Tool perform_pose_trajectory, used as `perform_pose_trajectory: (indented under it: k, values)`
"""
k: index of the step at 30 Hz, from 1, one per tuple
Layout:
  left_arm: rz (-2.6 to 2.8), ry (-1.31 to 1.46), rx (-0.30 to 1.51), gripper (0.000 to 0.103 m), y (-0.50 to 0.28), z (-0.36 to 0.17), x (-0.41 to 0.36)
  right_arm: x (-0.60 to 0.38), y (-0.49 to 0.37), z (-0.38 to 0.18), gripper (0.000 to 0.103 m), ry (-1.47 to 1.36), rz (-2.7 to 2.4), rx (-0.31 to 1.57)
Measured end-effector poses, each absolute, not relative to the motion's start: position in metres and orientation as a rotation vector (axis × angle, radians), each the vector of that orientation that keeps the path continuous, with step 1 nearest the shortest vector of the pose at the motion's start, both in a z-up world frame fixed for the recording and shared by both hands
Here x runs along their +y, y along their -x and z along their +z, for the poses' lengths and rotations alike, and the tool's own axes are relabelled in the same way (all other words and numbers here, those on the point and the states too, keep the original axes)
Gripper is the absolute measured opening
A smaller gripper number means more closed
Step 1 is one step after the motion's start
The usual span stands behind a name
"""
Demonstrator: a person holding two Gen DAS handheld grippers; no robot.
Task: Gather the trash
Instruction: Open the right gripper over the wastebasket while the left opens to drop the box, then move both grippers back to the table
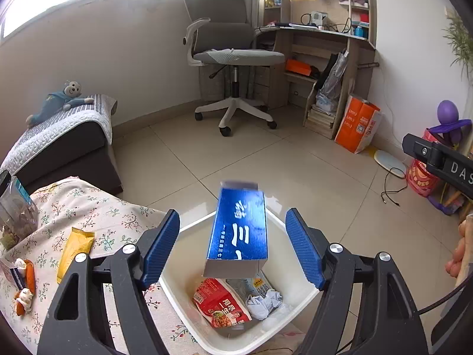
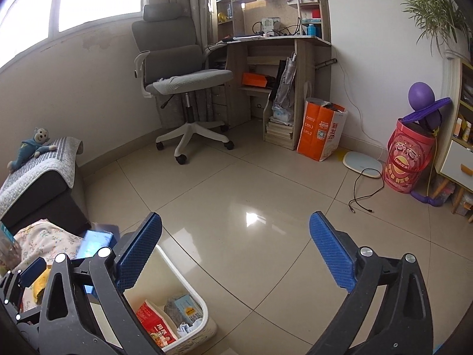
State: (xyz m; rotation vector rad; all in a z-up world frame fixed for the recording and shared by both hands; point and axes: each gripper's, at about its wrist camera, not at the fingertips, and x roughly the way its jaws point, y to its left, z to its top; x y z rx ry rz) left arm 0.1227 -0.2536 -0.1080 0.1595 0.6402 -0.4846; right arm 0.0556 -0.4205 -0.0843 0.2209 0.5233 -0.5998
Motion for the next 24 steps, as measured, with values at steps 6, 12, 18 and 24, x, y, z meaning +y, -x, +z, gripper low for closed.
perform_pose_trajectory:
  k: [6, 12, 18, 24]
  values:
    - [-0.422, -0.144, 0.64, 0.078, -0.124, -0.102, -0.24, -0.402, -0.059, -0.08, 0.096, -0.164, -0.571, 0.52]
    - [-0.357, -0.11, 0.616, 0.083, -0.123, -0.087, -0.215, -0.368, -0.06, -0.071, 0.096, -0.063, -0.546, 0.488]
    - [-0.27, -0.088, 0.584, 0.087, -0.12, -0.075, -0.181, -0.334, -0.068, -0.065, 0.096, -0.018, -0.509, 0.479]
    - [-0.195, -0.052, 0.573, 0.088, -0.122, -0.066, -0.141, -0.299, -0.08, -0.06, 0.096, 0.004, -0.447, 0.476]
